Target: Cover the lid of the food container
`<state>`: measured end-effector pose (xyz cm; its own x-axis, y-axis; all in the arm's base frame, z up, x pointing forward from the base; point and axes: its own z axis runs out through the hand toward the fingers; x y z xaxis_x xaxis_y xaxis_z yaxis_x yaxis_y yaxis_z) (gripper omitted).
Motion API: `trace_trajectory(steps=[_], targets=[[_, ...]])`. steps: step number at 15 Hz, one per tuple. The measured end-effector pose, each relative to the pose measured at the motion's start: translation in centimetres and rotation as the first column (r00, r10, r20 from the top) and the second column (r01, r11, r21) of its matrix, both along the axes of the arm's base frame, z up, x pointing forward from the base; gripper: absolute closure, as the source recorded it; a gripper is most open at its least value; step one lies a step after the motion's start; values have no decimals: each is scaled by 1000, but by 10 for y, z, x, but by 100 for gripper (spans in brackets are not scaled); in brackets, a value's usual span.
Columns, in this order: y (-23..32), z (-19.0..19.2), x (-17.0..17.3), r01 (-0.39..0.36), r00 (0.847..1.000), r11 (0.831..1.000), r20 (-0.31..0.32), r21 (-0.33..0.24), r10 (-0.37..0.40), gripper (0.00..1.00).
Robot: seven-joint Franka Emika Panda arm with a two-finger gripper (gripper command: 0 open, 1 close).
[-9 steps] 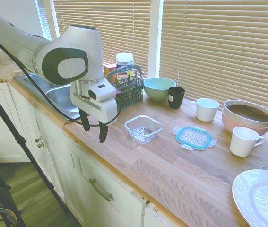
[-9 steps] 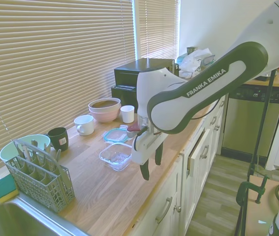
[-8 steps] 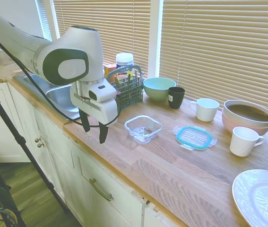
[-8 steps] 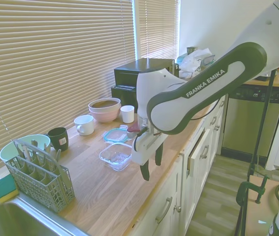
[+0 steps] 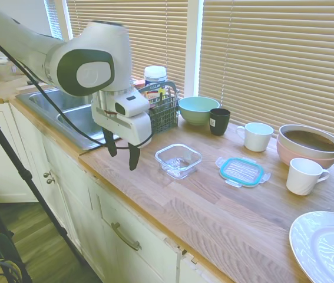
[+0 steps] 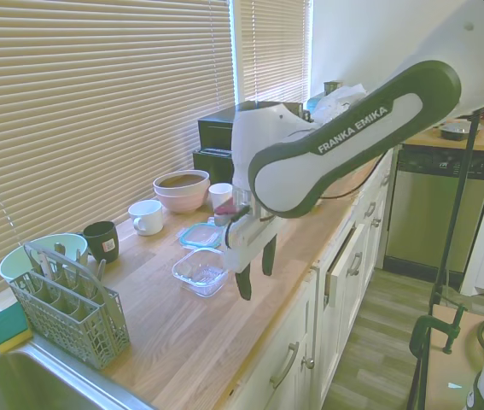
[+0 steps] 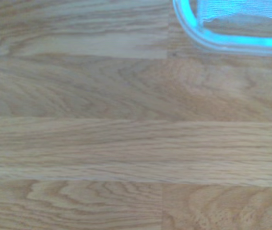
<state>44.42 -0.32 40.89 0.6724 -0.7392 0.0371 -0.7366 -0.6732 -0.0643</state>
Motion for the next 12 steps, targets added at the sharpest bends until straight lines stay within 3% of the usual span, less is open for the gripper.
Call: trace_trajectory(steps=[5, 12], targets=[[-42, 33, 30, 31, 1000, 999, 2, 9, -31, 0], [-128, 40, 92, 63, 998, 998, -15, 11, -63, 0]])
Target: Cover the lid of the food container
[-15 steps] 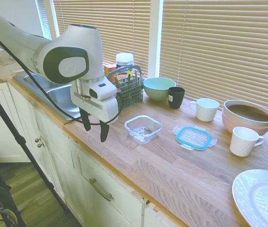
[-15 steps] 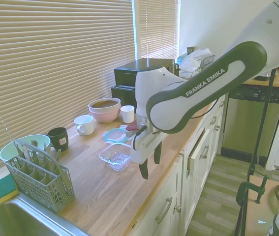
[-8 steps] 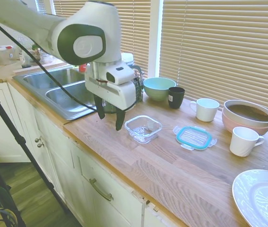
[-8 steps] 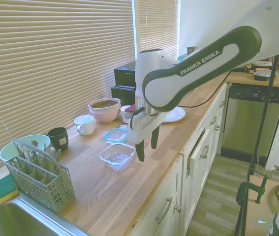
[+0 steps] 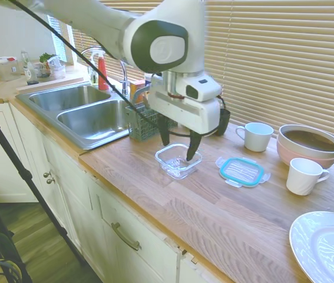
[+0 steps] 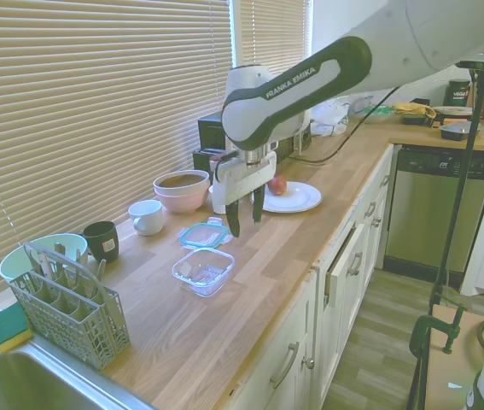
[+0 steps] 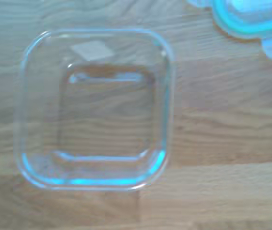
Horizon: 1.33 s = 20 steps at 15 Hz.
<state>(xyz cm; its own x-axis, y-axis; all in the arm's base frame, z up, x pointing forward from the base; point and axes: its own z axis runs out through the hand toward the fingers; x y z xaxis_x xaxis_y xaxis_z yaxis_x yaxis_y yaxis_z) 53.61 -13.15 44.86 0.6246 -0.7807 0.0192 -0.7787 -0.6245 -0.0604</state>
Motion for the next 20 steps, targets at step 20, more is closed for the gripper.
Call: trace_trajectory(steps=[20], targets=[[-106, -32, 147, -69, 998, 997, 6, -22, 69, 0]])
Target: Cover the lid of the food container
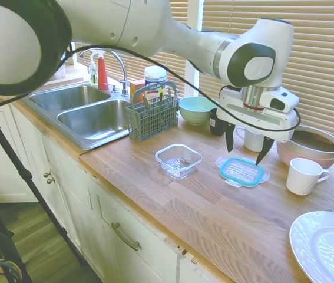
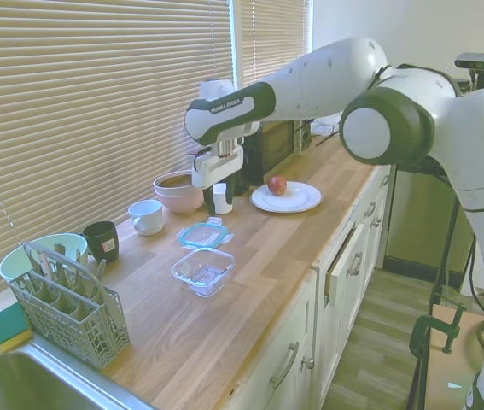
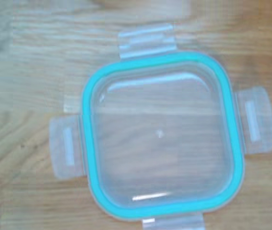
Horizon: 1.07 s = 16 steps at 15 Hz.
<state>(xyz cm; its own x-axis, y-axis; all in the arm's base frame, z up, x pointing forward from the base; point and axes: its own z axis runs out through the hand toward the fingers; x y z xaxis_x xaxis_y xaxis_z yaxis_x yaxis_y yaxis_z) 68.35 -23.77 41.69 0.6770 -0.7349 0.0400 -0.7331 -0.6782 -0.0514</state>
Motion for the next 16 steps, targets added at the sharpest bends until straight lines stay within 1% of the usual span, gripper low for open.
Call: trace_trajectory(steps=[3, 7, 13, 16], targets=[[-2, -7, 15, -5, 1000, 1000, 5, -8, 5, 0], [-9, -17, 26, -3, 1000, 1000, 9, -18, 3, 0], [-24, -43, 38, 14, 1000, 999, 2, -29, -14, 0], [-29, -55, 42, 35, 999, 999, 0, -26, -35, 0]])
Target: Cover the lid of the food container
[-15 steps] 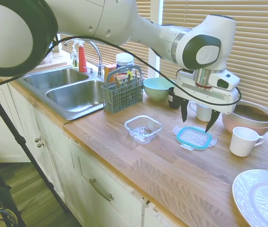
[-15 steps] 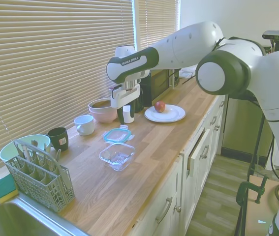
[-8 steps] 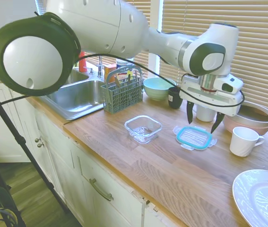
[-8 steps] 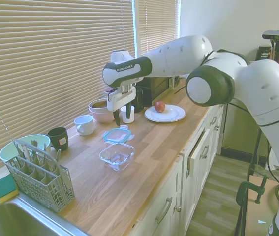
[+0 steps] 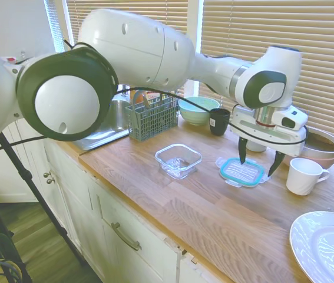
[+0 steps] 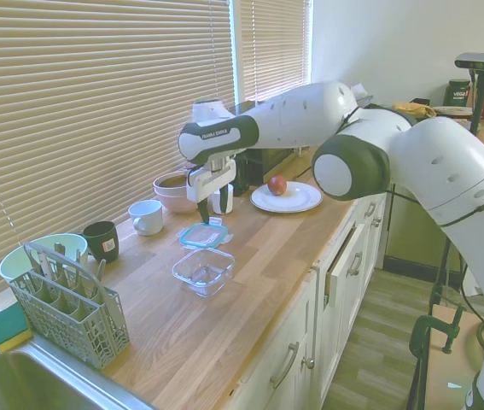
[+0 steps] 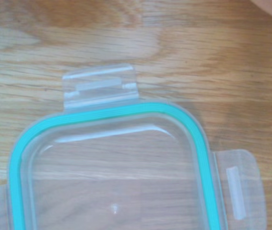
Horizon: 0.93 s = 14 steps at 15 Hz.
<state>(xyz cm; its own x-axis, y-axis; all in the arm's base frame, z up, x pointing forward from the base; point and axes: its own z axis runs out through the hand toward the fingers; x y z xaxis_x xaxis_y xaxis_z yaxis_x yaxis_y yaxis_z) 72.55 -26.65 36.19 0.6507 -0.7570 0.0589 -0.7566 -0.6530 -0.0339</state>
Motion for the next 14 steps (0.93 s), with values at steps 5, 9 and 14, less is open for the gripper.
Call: trace_trajectory(steps=[5, 9, 14], targets=[[-9, -3, 1, 26, 1000, 999, 13, 18, -27, 0], [-2, -16, 10, 21, 1000, 999, 5, 35, -21, 0], [-6, -25, 12, 32, 999, 999, 7, 42, -33, 0]])
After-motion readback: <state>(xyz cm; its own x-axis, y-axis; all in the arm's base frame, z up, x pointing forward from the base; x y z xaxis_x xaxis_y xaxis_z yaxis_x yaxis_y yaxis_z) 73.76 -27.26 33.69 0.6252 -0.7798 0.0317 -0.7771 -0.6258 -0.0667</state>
